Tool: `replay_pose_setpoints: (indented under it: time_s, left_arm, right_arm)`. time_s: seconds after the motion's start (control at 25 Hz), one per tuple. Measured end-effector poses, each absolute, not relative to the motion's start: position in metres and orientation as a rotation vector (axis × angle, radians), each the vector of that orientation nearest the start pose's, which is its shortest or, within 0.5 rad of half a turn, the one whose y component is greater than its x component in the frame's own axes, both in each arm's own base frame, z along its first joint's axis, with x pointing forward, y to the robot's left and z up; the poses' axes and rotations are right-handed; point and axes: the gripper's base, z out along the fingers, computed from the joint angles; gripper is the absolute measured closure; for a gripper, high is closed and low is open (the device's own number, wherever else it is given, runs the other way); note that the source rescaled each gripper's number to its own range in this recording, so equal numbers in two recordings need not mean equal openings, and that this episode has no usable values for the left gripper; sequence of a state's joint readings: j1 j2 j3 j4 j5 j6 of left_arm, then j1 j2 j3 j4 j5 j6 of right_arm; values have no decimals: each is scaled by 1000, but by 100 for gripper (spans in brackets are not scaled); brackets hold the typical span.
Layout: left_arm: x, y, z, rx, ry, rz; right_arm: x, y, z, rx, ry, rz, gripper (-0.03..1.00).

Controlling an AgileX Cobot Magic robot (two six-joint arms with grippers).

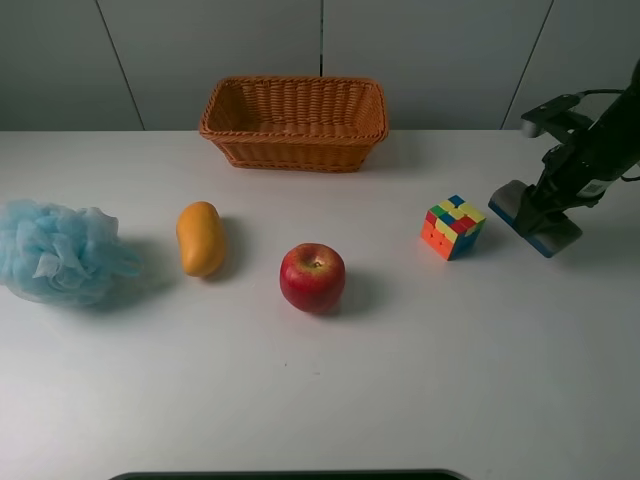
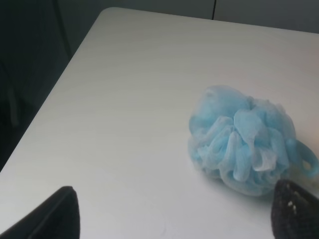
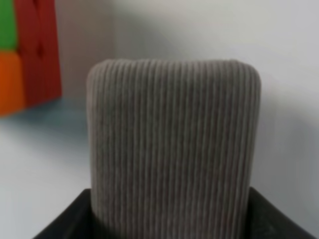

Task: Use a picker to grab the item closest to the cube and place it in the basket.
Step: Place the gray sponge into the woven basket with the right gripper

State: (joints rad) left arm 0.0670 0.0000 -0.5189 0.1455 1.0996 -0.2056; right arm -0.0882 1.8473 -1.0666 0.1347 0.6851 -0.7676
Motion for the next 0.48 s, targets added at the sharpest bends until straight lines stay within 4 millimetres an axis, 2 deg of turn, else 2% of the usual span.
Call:
replay_pose_setpoints:
  time_s: [0.24, 0.36, 0.48]
  left_arm:
    - [-10, 11, 280, -291, 2036, 89]
    - [-10, 11, 280, -291, 2036, 89]
    - [-10, 11, 280, -291, 2036, 89]
  right_arm:
    - [354, -18, 265, -766, 2477, -143, 95]
    - [365, 0, 314, -755, 2311, -145, 95]
    - [374, 33, 349, -765, 2153, -87, 95]
